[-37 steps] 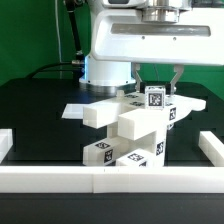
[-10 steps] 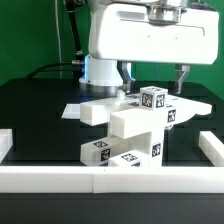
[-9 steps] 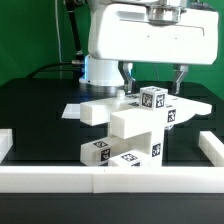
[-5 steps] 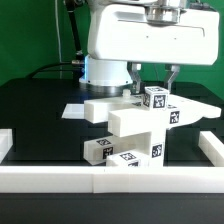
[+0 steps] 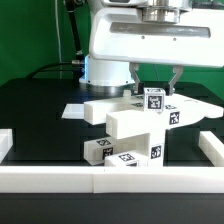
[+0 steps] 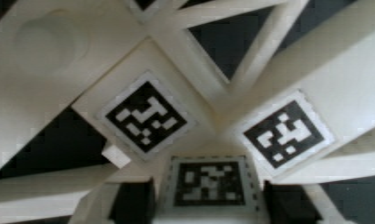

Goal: Assemble chair

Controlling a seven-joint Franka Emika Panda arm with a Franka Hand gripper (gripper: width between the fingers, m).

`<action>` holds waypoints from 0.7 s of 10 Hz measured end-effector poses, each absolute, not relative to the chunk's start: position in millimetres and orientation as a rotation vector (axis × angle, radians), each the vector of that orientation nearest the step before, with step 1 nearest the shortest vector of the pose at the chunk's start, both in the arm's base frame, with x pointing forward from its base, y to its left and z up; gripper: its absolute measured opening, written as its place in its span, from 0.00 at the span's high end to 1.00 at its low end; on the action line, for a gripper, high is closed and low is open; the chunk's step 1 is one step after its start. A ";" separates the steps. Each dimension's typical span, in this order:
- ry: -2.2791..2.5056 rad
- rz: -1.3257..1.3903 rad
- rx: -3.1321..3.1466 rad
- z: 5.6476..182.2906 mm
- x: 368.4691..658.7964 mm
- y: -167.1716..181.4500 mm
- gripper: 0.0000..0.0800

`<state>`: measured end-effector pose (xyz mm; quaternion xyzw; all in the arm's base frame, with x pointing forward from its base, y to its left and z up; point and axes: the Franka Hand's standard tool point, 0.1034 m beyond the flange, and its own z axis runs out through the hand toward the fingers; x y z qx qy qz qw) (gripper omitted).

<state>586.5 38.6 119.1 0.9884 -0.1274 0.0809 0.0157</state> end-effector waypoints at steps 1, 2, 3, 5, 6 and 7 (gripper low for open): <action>-0.536 0.259 3.061 119.0 586.9 40.0 0.64; -0.725 0.267 3.032 118.7 587.5 41.4 0.64; -0.869 0.277 3.001 118.7 588.4 41.2 0.64; -1.167 0.284 2.924 119.2 590.4 37.9 0.64; -1.243 0.294 2.902 119.4 591.4 37.2 0.64; -1.247 0.295 2.901 119.6 591.7 37.2 0.64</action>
Offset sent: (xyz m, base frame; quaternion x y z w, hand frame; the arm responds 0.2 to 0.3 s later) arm -0.0043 -0.0046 -0.0123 -0.0101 -0.0151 0.1947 0.9807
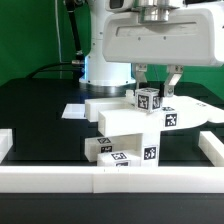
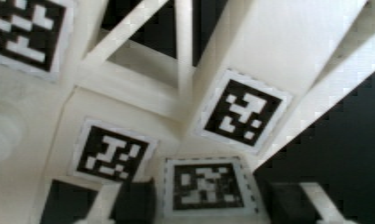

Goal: Assemble chair

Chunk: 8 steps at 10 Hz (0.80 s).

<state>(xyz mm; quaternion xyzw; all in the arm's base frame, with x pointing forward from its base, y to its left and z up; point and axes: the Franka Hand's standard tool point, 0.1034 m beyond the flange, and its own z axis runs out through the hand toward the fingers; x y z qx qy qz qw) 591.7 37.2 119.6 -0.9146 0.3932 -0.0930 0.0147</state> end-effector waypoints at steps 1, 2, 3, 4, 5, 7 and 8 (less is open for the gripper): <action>1.213 -0.289 -2.853 119.2 591.5 37.2 0.64; 1.179 -0.289 -2.870 118.9 591.4 37.1 0.41; 1.149 -0.287 -2.885 119.2 591.4 36.8 0.41; 0.981 -0.284 -2.959 120.7 592.2 34.6 0.24; 0.706 -0.287 -3.056 120.7 593.0 30.0 0.20; 0.303 -0.288 -3.150 120.3 593.6 25.6 0.19; 0.070 -0.276 -3.176 119.7 593.0 24.1 0.19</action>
Offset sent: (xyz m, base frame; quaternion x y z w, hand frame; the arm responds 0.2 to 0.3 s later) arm 0.0035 -0.0026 0.0113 -0.0087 -0.0251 -0.1478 0.9887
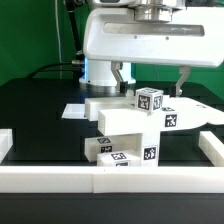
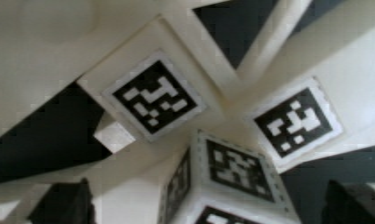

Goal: Assemble chair

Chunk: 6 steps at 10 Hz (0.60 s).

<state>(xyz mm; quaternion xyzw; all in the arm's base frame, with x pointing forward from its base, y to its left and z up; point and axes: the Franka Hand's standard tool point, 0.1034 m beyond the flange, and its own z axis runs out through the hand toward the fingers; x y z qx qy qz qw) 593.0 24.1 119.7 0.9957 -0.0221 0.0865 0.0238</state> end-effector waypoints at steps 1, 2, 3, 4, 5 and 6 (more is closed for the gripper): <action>0.038 0.263 3.075 119.4 592.8 26.3 0.19; 0.146 0.258 3.067 119.0 592.5 27.8 0.19; 0.189 0.257 3.062 119.1 592.6 27.6 0.19; 0.312 0.251 3.040 119.5 593.1 26.2 0.19; 0.389 0.250 3.022 120.8 594.6 26.8 0.19; 0.475 0.244 3.000 120.9 594.9 26.5 0.19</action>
Offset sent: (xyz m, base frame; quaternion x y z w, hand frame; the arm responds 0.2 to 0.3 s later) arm 0.0043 0.0022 0.0030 0.0129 -0.0143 -0.1967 0.9803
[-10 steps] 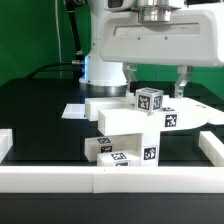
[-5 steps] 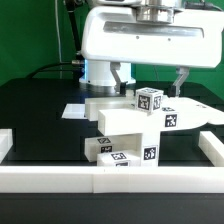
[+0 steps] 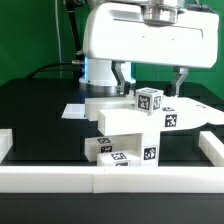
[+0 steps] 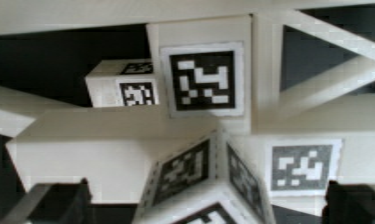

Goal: Assemble chair

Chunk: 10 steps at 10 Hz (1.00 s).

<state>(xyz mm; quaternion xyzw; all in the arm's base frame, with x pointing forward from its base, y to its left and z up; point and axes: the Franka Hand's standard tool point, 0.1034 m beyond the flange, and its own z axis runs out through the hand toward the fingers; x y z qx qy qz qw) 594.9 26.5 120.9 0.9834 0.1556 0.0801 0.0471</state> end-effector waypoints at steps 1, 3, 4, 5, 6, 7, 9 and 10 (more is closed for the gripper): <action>0.557 0.239 2.981 121.1 595.0 25.3 0.19; 0.568 0.239 2.977 120.9 595.1 24.7 0.33; 0.565 0.239 2.978 120.8 595.0 24.6 0.51; 0.544 0.239 2.983 120.5 594.9 24.5 0.51; 0.521 0.240 2.988 120.5 594.8 24.3 0.64; 0.521 0.240 2.988 120.5 594.8 24.1 0.64; 0.361 0.249 3.022 120.3 594.8 24.4 0.64; 0.246 0.257 3.039 120.5 595.1 24.3 0.64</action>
Offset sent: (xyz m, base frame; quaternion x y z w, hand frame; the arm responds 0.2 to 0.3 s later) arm 0.0000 0.0000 0.0000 0.0000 0.0000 0.0000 1.0000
